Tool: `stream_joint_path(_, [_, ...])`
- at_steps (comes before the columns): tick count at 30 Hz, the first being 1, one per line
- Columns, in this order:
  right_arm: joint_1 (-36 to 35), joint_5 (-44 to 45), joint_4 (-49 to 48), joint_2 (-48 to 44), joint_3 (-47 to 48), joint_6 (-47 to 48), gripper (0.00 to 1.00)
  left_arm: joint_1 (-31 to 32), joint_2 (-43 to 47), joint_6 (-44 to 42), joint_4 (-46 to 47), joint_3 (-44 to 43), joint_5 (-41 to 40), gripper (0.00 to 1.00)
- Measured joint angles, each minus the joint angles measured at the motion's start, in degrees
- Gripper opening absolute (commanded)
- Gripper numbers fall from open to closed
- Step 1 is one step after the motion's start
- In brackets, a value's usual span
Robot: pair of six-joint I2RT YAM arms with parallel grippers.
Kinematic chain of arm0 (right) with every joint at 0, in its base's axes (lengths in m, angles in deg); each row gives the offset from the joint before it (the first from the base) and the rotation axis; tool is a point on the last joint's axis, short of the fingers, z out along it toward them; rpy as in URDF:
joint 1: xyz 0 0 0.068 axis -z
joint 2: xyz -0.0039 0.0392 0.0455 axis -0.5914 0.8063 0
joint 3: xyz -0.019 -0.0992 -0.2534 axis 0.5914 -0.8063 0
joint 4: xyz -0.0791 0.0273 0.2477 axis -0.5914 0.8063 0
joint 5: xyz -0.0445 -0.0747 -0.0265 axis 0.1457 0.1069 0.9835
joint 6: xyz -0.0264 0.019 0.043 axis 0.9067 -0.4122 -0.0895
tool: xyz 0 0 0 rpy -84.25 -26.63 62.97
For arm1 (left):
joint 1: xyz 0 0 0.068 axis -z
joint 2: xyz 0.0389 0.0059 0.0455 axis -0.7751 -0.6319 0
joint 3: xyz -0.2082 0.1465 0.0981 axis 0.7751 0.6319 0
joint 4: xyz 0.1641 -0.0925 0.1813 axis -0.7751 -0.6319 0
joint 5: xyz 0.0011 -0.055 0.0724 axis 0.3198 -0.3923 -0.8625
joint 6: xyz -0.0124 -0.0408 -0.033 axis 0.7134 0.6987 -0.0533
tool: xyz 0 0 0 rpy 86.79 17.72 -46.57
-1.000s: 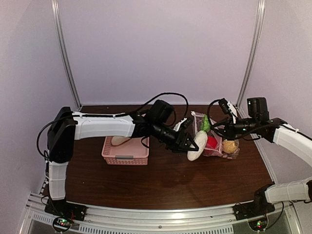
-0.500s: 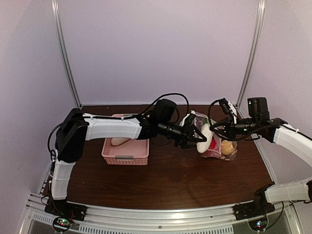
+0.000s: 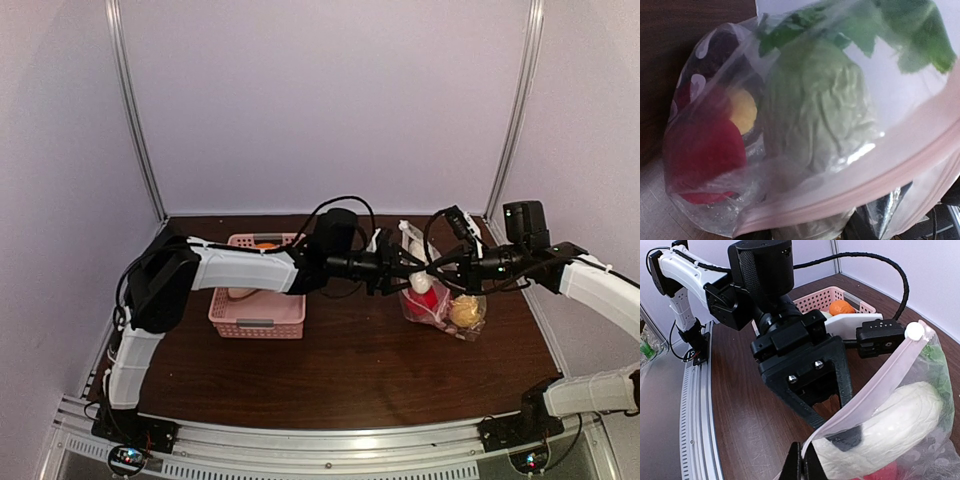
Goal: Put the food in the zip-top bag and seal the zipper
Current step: Place the fake vegetable in the zipper food storage bag.
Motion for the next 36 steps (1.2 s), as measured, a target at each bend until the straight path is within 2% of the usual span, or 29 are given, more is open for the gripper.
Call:
stream_joint_path(6, [-0.02, -0.50, -0.28, 0.00, 0.00, -2.54, 0.00, 0.17, -0.85, -0.70, -1.38, -1.44, -4.74, 0.31])
stream_joint_path(10, [-0.02, -0.59, -2.60, 0.00, 0.00, -5.64, 0.00, 1.14, -1.18, -3.17, -4.85, -4.13, -7.93, 0.42])
stream_joint_path(14, [-0.04, -0.87, -4.50, 0.00, 0.00, -7.67, 0.00, 2.27, -1.88, -6.49, -8.28, -8.33, -9.99, 0.58])
stream_joint_path(17, [-0.04, -1.36, -4.98, -0.02, 0.37, -8.68, 0.00, 2.54, -1.92, -8.48, -10.08, -9.42, -10.97, 0.64])
stream_joint_path(36, [3.26, -1.40, -4.85, -0.24, 2.14, -8.96, 0.00, 2.80, 1.29, -18.03, -15.96, -9.94, -11.21, 0.71])
